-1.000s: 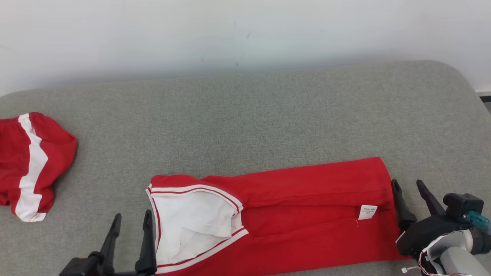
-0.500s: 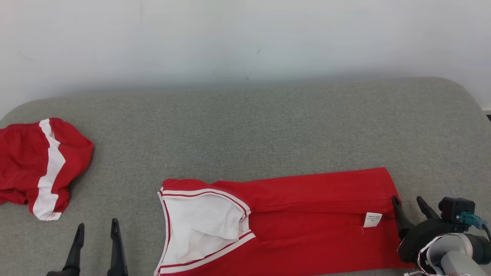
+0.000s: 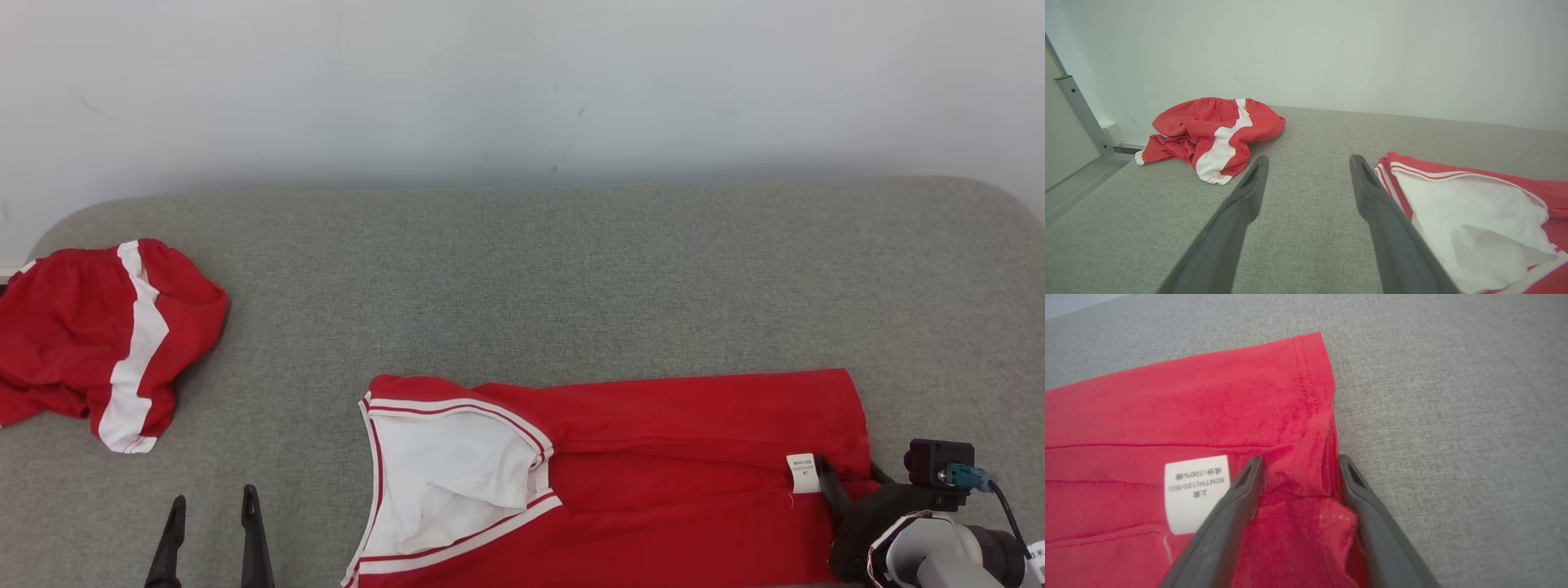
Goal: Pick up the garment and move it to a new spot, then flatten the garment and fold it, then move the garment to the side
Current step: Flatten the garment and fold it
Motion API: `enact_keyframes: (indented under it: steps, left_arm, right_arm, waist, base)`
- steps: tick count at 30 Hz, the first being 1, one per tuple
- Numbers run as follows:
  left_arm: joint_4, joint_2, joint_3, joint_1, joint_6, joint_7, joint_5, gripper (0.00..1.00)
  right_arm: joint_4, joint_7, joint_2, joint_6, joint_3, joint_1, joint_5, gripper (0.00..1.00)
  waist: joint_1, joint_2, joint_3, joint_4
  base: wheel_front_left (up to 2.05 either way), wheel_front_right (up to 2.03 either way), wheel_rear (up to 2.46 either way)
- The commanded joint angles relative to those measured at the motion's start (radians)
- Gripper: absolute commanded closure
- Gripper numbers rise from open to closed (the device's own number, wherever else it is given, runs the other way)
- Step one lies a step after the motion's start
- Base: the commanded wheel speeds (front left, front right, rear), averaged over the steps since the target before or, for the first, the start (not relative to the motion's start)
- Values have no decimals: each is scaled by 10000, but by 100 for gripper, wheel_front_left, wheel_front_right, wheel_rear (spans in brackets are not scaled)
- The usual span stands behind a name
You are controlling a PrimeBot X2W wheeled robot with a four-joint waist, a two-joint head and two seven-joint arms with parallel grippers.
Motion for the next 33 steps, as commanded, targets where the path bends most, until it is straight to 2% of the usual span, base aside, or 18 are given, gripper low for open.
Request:
enact_keyframes:
  steps: [1, 2, 9, 19, 23, 28, 33]
  left_arm:
    - [15, -43, 65, -40, -69, -34, 142, 0]
    - [29, -71, 128, -51, -73, -32, 162, 0]
    - [73, -238, 564, -58, -239, -34, 311, 0]
    - [0, -444, 936, 88, -383, -34, 556, 0]
    - [-41, -502, 1076, 204, -384, -34, 587, 0]
    - [-83, -556, 1275, 294, -367, -34, 594, 0]
    - [-45, -594, 1304, 338, -370, -34, 626, 0]
  right_arm:
    - [148, 158, 110, -25, 101, 95, 81, 68]
    - [193, 217, 141, -25, 163, 88, 155, 100]
    - [320, -32, -153, -28, 322, -202, 469, 100]
    - [773, -754, -1669, -28, 17, -487, 469, 100]
    - [580, -948, -1975, -28, 48, -552, 518, 100]
    - [-425, -1102, -1732, -26, 430, -653, 438, 100]
    - [-1940, -882, -1068, -25, 914, -468, 350, 100]
  waist:
    - [1, 0, 10, 3]
    - [1, 0, 20, 1]
    - [1, 0, 40, -93]
    - [1, 0, -102, -248]
    - [1, 0, -175, -387]
    - [1, 0, -245, -622]
    - [1, 0, -331, -735]
  base:
    - [0, 0, 0]
    - [0, 0, 0]
    - [0, 0, 0]
    - [0, 0, 0]
    - [0, 0, 0]
    - [0, 0, 0]
    - [0, 0, 0]
